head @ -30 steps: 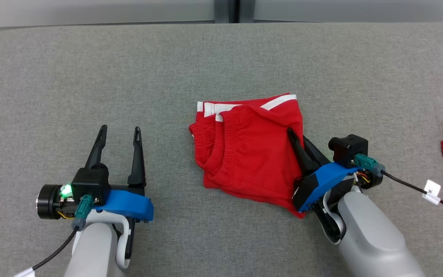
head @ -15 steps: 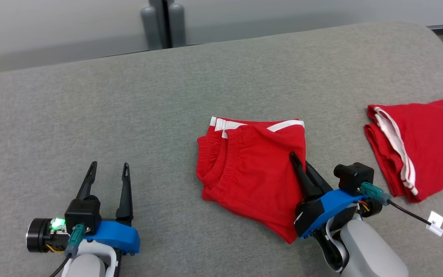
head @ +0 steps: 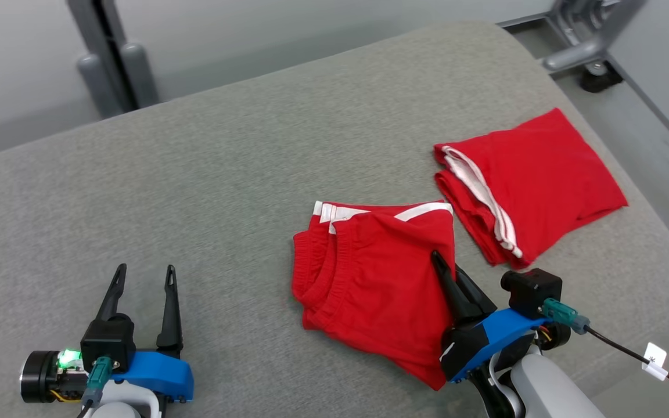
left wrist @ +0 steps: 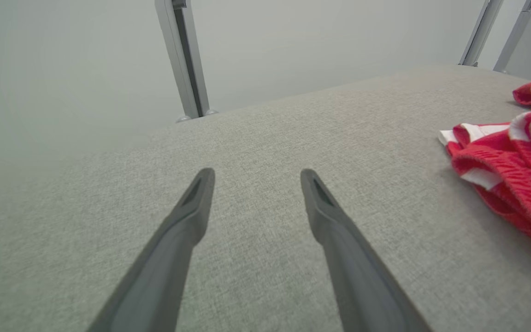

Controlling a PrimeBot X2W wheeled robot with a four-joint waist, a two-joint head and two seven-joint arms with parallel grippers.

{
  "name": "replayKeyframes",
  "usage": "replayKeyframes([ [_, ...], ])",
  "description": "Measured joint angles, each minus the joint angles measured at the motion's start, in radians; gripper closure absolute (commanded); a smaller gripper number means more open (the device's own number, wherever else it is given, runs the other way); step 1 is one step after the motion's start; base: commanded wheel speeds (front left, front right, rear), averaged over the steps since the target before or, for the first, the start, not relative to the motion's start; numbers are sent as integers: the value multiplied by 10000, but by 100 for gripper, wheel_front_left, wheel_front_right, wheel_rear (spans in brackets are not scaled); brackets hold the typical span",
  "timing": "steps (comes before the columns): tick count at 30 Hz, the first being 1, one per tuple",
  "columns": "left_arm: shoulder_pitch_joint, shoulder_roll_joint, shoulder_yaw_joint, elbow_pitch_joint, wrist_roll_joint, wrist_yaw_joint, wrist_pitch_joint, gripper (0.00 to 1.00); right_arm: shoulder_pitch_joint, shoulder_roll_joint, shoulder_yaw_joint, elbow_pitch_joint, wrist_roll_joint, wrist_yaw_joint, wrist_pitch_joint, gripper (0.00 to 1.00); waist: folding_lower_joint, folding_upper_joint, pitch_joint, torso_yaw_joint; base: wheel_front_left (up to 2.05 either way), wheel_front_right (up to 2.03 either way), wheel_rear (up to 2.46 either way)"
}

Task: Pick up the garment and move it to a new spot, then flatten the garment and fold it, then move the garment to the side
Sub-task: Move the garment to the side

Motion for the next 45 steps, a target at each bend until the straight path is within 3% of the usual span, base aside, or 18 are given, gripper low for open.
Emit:
replayKeyframes([
  [5,-53,-29,-107,-12,40,-15,0,0,-45,0,-73,40,-606,0,0,100,-1,-1,-2,-164,0,0,0],
  [10,-288,-75,-324,-4,100,-107,0,0,-1037,-142,-704,616,-2098,0,0,100,1,0,112,71,0,0,0],
  [22,-1054,-115,-719,-8,176,-263,0,0,-3380,-2746,-1916,2445,-3871,0,506,100,2,0,734,948,0,0,0],
  [32,-1392,-98,-907,-44,174,-263,0,0,-3891,-3699,-3664,3457,-5172,2,775,100,1,1,1138,1327,0,0,0],
  [33,-1439,-82,-917,-46,174,-261,0,0,-3896,-3731,-4242,3521,-5476,2,815,95,1,0,1192,1367,0,0,0],
  [34,-1441,-65,-917,-44,174,-255,0,0,-3897,-3737,-4537,3517,-5678,2,796,62,1,1,1221,1377,0,0,0],
  [35,-1453,-52,-920,-42,174,-253,0,0,-3900,-3743,-4840,3517,-5873,2,796,0,2,1,1249,1387,0,0,0],
  [40,-1514,-12,-917,-21,165,-219,0,0,-3905,-3404,-6679,3106,-6826,0,487,0,1,1,1278,1412,0,0,0],
  [45,-1526,-6,-897,31,94,-163,0,0,-3882,-2391,-7689,2786,-7760,2,301,0,1,1,1192,1435,0,0,0],
])
